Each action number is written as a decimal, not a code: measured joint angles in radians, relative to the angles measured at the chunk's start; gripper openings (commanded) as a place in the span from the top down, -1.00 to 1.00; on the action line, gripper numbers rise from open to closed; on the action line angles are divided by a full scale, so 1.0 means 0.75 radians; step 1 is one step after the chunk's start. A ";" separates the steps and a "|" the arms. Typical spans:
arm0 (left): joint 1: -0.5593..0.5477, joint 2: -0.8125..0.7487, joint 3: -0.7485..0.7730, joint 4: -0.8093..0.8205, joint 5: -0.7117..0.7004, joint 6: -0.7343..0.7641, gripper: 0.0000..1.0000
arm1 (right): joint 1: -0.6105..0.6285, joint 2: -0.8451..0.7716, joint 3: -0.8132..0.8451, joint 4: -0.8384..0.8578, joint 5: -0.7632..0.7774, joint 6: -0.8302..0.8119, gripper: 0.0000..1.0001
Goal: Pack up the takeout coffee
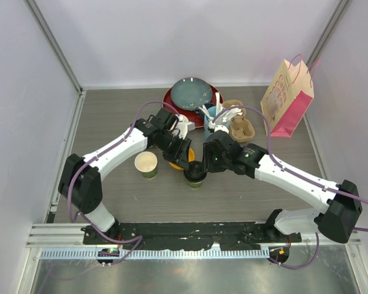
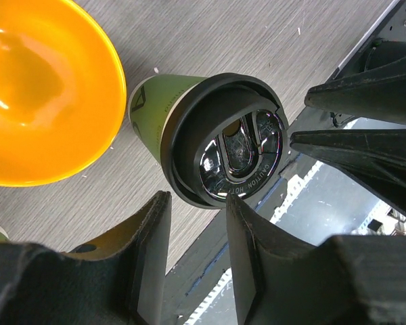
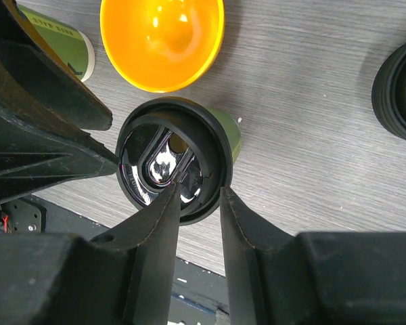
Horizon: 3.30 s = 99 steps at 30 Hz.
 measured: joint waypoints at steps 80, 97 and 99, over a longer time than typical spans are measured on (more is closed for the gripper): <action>0.058 -0.010 0.073 -0.039 0.050 0.172 -0.03 | -0.074 0.101 0.066 0.269 -0.271 -0.703 -0.12; -0.021 0.017 0.073 0.038 -0.042 0.193 0.02 | -0.071 -0.133 -0.170 0.095 -0.129 -0.099 0.09; -0.060 0.018 0.078 0.034 -0.105 0.249 0.03 | -0.070 -0.128 -0.182 0.096 -0.139 -0.089 0.10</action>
